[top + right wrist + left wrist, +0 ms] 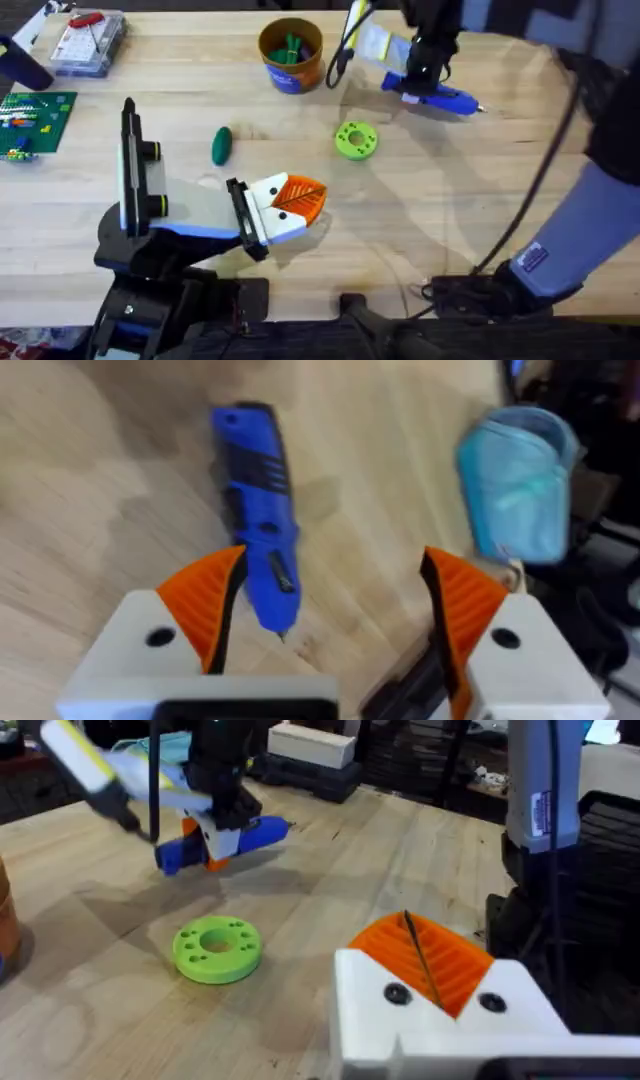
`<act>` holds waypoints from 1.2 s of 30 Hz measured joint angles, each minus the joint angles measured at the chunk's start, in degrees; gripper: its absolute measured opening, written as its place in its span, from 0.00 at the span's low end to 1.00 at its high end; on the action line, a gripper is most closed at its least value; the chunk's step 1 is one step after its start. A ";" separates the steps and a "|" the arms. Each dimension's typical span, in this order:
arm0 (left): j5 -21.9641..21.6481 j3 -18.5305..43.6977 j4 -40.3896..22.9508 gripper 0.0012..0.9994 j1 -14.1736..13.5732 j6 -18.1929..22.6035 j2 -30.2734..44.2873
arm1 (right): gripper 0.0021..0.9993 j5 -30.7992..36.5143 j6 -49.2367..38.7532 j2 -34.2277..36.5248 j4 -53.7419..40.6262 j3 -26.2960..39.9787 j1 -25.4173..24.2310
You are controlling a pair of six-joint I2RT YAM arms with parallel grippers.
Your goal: Pick up the gripper from the table and insert it into the empty holder that is missing its gripper. Then pick up a screw, insert it into the mounting hole, and use the screwdriver to tighten it. Finally, clean up the table by picking up the vegetable and placing it into the bucket.
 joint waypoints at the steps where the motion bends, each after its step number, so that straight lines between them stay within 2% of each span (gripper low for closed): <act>1: 0.00 0.00 0.00 0.00 0.00 0.00 0.00 | 0.06 0.74 -0.23 1.26 0.06 0.00 -0.03; 8: 0.00 0.00 0.00 0.00 0.00 0.00 0.01 | 0.06 2.79 -0.90 3.49 0.13 0.20 0.15; 9: 0.01 0.00 0.00 0.00 0.00 0.00 0.00 | 0.08 2.85 -0.80 3.49 0.11 0.20 0.15; 10: 0.00 0.00 0.00 0.00 0.00 0.00 0.00 | 0.17 3.07 -0.68 3.49 0.11 0.22 0.15; 12: -0.02 0.00 0.02 0.06 0.00 0.05 0.00 | 0.44 3.83 -0.73 3.46 0.17 0.70 0.15; 13: -0.02 0.00 0.01 0.16 0.00 0.17 0.00 | 0.58 4.21 -0.72 3.45 0.10 0.88 0.15; 15: 0.00 0.00 0.00 0.49 0.00 0.00 0.00 | 0.88 5.13 -0.29 3.38 0.35 1.08 0.15; 16: 0.01 0.00 -0.01 0.65 0.00 0.00 0.00 | 0.97 5.52 0.22 3.20 0.45 1.27 0.14; 18: 0.00 0.00 -0.01 0.93 0.00 -0.05 0.00 | 0.99 5.55 1.86 2.70 -0.45 1.37 0.13; 19: 0.01 0.00 -0.02 0.97 0.00 -0.18 0.00 | 0.99 5.54 2.69 2.47 -0.75 1.36 0.13; 24: -0.56 0.00 0.06 0.99 0.00 -0.20 0.01 | 0.99 5.42 6.47 -1.74 -0.90 1.24 0.15; 29: -2.10 0.00 3.56 0.99 0.00 -1.37 0.01 | 0.99 5.28 11.15 -11.72 -0.80 1.22 0.31; 33: -7.23 0.03 8.70 0.99 0.00 -3.02 0.02 | 0.99 5.32 18.08 -21.35 -0.56 1.25 1.93; 36: -12.02 0.49 7.82 0.99 0.01 -3.30 0.01 | 0.99 5.26 23.84 -27.82 0.77 1.53 4.38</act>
